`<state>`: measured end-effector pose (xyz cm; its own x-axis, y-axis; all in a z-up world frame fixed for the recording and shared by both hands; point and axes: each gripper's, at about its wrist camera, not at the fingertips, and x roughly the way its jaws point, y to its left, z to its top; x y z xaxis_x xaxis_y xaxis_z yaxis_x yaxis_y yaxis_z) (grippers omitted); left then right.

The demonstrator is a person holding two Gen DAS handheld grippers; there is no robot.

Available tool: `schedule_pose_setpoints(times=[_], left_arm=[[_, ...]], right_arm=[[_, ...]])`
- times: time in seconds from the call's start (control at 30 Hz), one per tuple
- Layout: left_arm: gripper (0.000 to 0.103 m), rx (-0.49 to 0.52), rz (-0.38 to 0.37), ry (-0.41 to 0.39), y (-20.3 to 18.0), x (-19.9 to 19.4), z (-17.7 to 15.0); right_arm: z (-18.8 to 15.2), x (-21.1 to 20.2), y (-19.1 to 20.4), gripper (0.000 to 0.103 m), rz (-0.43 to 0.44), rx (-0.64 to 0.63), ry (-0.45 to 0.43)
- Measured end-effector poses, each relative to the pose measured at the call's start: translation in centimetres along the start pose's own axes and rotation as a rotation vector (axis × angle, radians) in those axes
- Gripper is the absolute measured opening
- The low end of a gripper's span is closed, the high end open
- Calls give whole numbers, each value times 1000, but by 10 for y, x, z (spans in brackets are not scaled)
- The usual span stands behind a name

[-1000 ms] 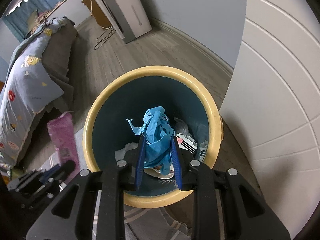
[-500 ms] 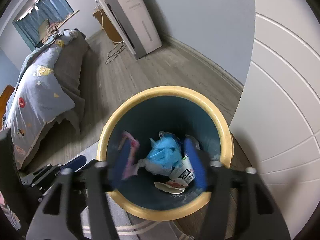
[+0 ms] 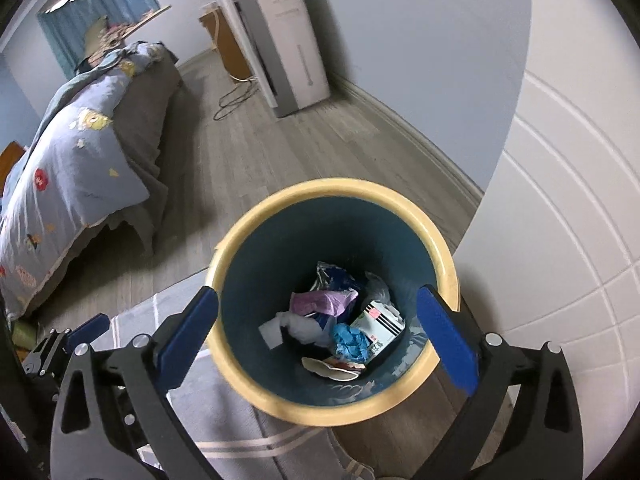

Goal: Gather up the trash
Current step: 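Open both grippers to drop the glove and wrapper into the bin, then move both open grippers back over the remaining trash on the rug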

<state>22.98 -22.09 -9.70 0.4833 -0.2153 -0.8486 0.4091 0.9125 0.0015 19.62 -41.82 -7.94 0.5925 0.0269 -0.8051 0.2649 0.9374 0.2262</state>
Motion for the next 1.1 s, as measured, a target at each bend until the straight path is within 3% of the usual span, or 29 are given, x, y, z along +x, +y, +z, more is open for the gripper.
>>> schedule_pose_setpoints(times=[0.33,0.53,0.87,1.1], left_arm=[[96,-13,72,-49,37,-73,-40],[96,-74,112,-72,76,-115,-73],[97,-210,171,-53,128,-144,-140],[97,-324,232,-37,172,-149,-173]], right_arm=[[-10,-44,50,97,8,-158,-29],[-21,-68,90,97,31,-263,-40],[-48,-77,152,97,75,-390,-13],[-79,-52,201,97,87,-513,60]])
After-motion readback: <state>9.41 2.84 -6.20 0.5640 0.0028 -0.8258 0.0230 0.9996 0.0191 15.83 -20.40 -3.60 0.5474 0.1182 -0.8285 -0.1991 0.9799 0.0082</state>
